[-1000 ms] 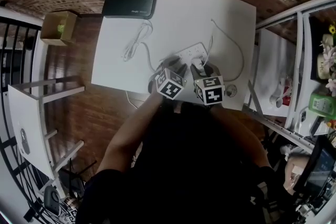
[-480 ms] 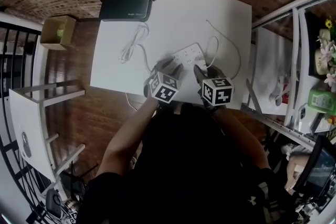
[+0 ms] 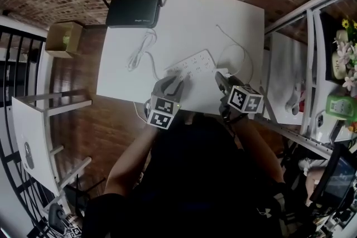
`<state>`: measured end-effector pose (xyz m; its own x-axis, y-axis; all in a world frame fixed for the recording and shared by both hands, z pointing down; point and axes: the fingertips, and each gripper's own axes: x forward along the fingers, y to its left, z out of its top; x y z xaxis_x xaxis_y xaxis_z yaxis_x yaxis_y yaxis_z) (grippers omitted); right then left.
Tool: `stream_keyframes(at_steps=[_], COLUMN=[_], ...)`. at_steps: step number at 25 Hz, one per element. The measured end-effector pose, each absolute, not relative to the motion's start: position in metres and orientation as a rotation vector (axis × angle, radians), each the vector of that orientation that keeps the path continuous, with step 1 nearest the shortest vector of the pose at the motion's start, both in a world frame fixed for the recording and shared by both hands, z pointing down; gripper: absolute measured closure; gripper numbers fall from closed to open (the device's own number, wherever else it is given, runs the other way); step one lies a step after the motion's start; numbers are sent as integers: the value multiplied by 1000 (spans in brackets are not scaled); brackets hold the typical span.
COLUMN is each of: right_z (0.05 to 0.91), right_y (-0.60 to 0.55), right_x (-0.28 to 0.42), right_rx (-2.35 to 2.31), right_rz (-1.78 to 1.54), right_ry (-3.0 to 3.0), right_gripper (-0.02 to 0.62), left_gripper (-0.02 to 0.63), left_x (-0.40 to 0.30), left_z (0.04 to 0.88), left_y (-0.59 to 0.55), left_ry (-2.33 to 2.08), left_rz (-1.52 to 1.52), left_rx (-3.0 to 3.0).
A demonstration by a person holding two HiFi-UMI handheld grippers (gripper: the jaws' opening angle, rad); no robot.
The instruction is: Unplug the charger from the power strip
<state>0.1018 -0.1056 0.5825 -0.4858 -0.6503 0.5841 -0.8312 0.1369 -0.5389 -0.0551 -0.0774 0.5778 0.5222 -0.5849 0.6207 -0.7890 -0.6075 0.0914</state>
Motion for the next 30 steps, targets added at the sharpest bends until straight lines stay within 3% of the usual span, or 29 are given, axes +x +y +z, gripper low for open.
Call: stream_keyframes(at_steps=[17, 30], right_z=[628, 653], right_y=[-92, -82], right_x=[167, 181], right_rx=[1667, 1678], right_rz=[1637, 1713], right_ry=[-2042, -1951], right_gripper=[453, 453], left_gripper=[499, 499], left_x=[-72, -74], left_z=[577, 569], left_y=[-44, -44], left_ry=[-1124, -1151], left_rz=[793, 729], left_rx=[2350, 2314])
